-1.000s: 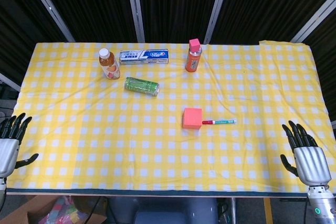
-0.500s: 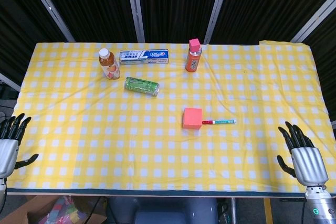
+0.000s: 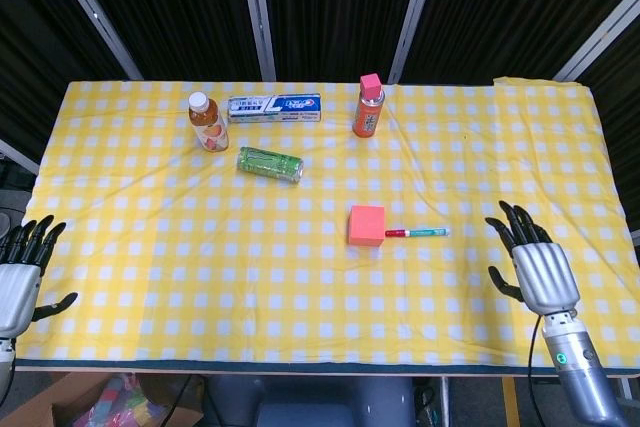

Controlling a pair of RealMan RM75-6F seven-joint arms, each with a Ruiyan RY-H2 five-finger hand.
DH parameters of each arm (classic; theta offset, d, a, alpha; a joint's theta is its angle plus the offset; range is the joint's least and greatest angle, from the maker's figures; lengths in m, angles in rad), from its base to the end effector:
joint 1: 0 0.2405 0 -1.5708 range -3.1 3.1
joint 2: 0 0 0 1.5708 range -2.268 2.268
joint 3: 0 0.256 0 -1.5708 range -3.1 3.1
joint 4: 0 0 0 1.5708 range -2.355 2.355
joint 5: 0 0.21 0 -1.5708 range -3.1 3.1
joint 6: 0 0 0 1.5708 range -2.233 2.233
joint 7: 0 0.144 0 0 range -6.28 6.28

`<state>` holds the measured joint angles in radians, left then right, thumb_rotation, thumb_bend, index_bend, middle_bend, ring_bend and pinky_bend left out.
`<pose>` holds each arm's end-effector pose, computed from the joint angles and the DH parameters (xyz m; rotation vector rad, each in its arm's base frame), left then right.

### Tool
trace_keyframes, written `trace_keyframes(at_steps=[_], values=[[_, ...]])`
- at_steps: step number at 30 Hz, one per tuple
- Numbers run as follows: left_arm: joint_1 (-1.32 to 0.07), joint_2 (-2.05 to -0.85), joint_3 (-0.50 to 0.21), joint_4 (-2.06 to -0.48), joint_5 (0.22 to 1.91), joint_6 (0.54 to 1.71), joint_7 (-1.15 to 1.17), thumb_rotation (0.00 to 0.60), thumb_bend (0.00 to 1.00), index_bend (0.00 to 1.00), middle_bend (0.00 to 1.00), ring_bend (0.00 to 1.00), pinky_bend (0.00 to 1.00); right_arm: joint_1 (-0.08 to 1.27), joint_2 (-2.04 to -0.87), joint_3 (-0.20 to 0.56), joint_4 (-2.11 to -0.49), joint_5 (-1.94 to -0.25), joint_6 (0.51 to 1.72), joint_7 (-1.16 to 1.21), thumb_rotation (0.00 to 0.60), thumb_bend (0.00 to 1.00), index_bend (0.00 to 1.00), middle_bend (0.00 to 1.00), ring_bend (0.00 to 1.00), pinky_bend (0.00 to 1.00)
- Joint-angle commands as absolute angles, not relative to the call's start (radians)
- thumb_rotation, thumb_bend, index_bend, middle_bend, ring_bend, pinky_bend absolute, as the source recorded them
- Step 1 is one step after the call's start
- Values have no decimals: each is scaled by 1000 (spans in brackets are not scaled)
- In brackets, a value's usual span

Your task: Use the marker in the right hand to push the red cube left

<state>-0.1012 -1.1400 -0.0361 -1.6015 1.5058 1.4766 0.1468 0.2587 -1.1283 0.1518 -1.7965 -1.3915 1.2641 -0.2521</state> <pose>-0.3091 0.1832 0.1500 -1.4542 -0.8011 -0.8063 -0.2459 -0.2427 0.1289 1.5472 -0.8843 0.8952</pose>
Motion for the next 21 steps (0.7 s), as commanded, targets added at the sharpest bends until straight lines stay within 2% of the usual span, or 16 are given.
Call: trace_keyframes(at_steps=[1,10,21], values=[[-108,-1138,-36,-1603,1501,1462,140,600,0,0,0,0,57,332,-1166,198,-1831,-1297,1189,-348,600,408,196,50,18,232],[-131,-1135,-39,-1596,1498,1426,126,600,0,0,0,0,57,465,-1309,236,-1742,-1123,1088,-497,600,407,251,50,18,232],[-136,-1129,-30,-1598,1515,1425,101,600,0,0,0,0,57,546,-1438,237,-1554,-989,1012,-505,600,407,299,52,18,231]])
